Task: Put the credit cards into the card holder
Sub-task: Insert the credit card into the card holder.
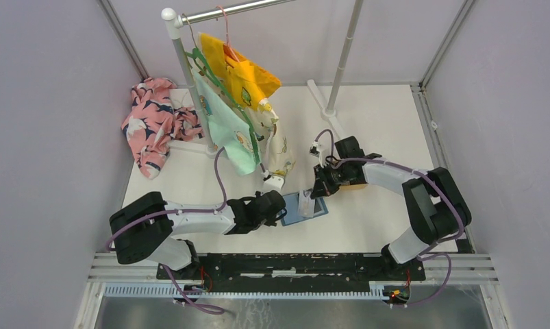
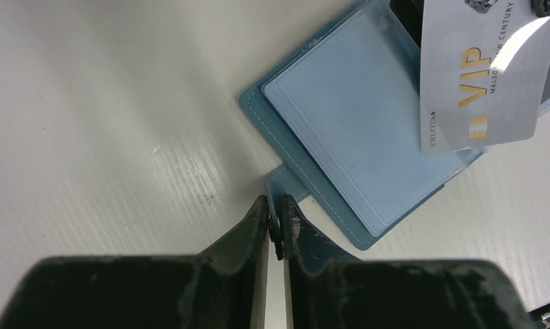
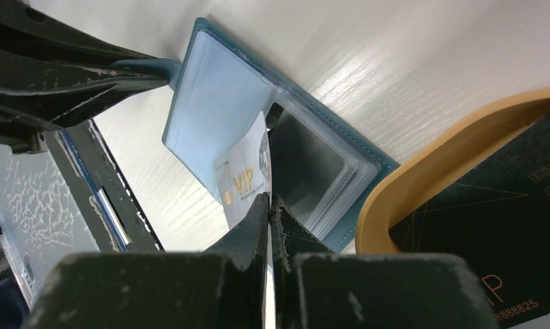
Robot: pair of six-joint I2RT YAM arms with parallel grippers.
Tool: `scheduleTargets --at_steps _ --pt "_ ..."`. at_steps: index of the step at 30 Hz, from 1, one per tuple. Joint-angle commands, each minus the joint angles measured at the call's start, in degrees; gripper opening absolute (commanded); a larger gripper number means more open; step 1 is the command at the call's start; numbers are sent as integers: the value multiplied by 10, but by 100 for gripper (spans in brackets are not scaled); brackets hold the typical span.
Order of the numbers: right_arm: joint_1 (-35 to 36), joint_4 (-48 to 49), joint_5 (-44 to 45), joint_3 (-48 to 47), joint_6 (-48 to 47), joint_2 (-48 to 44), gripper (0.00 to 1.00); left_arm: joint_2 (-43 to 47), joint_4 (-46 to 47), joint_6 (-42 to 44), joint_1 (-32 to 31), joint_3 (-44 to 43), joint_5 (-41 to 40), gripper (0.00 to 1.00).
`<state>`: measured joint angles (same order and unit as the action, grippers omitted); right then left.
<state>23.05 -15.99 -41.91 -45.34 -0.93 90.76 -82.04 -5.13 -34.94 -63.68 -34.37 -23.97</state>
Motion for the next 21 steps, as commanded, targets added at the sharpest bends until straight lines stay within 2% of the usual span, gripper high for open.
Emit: scheduleTargets --at_steps 1,7,21 --pt "18 -51 89 -55 -8 21 4 4 -6 23 8 -16 -33 18" --pt "41 -102 146 -104 -27 48 8 4 0 28 13 -17 -29 17" --pt "53 -180 116 -154 -56 119 8 7 18 50 18 -17 -23 17"
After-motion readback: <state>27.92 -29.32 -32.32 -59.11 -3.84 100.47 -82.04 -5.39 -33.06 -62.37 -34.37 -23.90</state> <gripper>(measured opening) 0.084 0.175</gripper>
